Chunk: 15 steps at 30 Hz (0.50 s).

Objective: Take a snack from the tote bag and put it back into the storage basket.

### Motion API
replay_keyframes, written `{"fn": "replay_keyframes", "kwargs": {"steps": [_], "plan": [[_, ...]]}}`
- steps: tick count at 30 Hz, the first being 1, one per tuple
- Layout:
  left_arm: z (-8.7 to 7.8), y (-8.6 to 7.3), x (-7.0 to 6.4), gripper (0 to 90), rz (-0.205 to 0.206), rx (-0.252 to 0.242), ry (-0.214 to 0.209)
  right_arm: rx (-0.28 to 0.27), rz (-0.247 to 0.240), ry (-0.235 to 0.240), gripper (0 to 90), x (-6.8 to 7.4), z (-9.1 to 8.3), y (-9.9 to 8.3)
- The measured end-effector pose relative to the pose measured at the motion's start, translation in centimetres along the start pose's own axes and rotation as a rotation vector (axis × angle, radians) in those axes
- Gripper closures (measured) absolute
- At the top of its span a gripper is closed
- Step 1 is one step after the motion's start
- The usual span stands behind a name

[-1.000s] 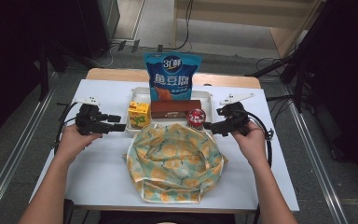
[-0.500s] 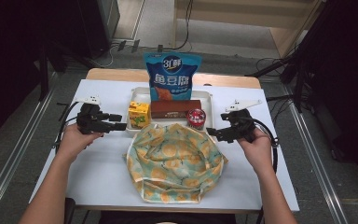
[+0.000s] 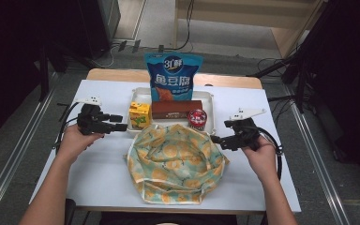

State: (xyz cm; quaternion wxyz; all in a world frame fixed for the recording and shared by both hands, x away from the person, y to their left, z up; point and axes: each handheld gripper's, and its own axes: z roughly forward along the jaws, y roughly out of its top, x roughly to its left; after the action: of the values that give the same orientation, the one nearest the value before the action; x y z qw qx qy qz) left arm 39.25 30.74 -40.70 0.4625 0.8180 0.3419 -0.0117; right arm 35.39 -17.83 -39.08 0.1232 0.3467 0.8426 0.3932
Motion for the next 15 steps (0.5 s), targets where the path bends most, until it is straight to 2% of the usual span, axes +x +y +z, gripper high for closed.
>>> {"fn": "replay_keyframes", "kwargs": {"steps": [7,15], "plan": [[0.03,-0.01,0.01,39.7,0.001,0.000,0.000,0.019,-0.006,0.009,19.5,-0.19,0.52,-0.46],[0.00,-0.06,0.05,39.6,0.000,0.001,0.000,0.013,0.007,0.019,19.6,-0.69,0.66,-0.67]]}}
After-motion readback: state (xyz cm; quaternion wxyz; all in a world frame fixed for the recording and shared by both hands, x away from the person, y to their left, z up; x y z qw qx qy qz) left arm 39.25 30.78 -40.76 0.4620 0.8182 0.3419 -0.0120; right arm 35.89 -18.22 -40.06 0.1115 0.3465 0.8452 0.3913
